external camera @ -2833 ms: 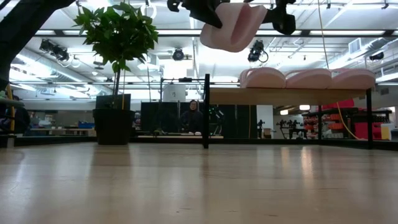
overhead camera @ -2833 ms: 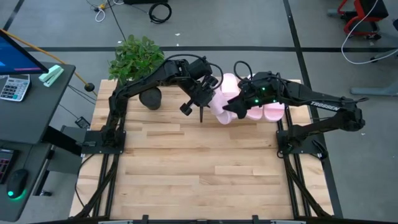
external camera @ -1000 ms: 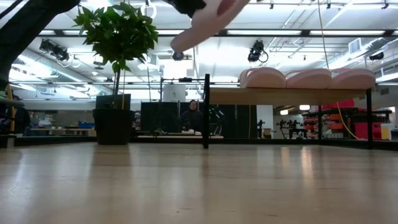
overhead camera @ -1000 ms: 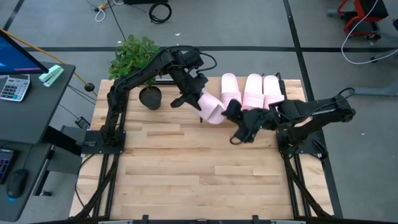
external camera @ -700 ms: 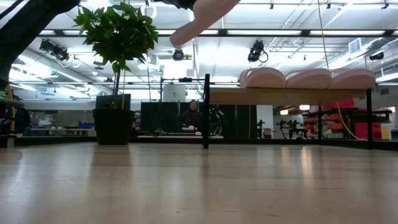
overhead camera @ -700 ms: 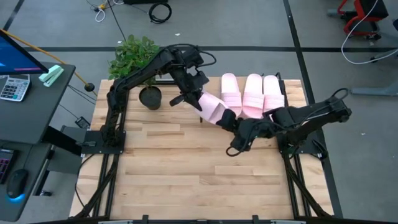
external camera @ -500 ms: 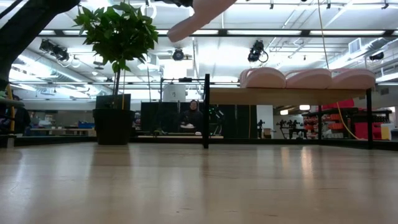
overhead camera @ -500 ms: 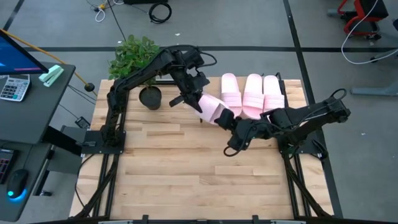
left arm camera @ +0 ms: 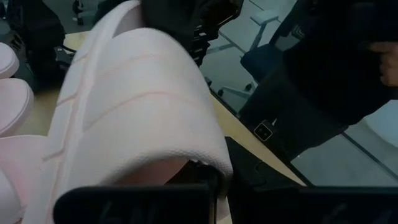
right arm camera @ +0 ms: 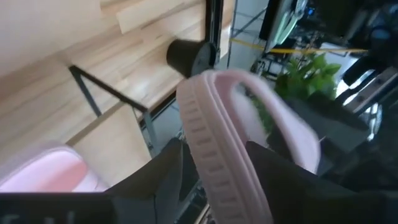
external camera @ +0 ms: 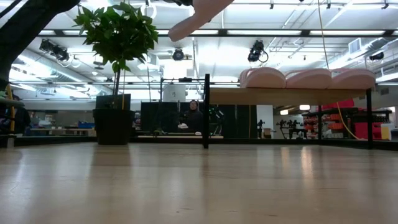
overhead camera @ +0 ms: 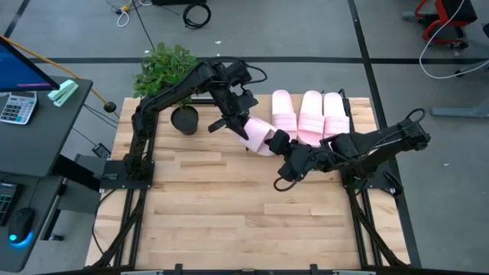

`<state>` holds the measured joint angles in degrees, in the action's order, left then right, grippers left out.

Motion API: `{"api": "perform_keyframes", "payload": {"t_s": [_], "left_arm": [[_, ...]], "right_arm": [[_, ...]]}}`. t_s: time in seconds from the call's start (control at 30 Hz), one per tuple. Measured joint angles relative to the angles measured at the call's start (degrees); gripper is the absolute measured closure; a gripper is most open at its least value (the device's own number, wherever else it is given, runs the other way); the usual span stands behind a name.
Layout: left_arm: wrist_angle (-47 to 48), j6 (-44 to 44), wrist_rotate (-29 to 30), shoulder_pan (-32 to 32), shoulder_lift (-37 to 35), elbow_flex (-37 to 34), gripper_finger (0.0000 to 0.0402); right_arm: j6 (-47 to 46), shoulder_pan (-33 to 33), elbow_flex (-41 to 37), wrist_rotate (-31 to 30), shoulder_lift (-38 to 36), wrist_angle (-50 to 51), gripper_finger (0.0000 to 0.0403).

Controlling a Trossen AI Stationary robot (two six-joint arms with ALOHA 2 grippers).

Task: Pick and place slides into the shelf
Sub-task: Put the pink slide on the shelf

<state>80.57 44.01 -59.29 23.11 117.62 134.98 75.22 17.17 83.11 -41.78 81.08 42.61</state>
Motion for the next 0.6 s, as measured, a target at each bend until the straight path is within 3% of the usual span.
{"api": "perform_keyframes", "payload": {"t_s": [0.6], "left_arm": [[-0.9,-0.1,0.0,1.2,0.0,0.0,0.0390]], "right_arm": [[-2.1,2.6,0.0,-2.8,3.3,-0.9,0.0235]]}}
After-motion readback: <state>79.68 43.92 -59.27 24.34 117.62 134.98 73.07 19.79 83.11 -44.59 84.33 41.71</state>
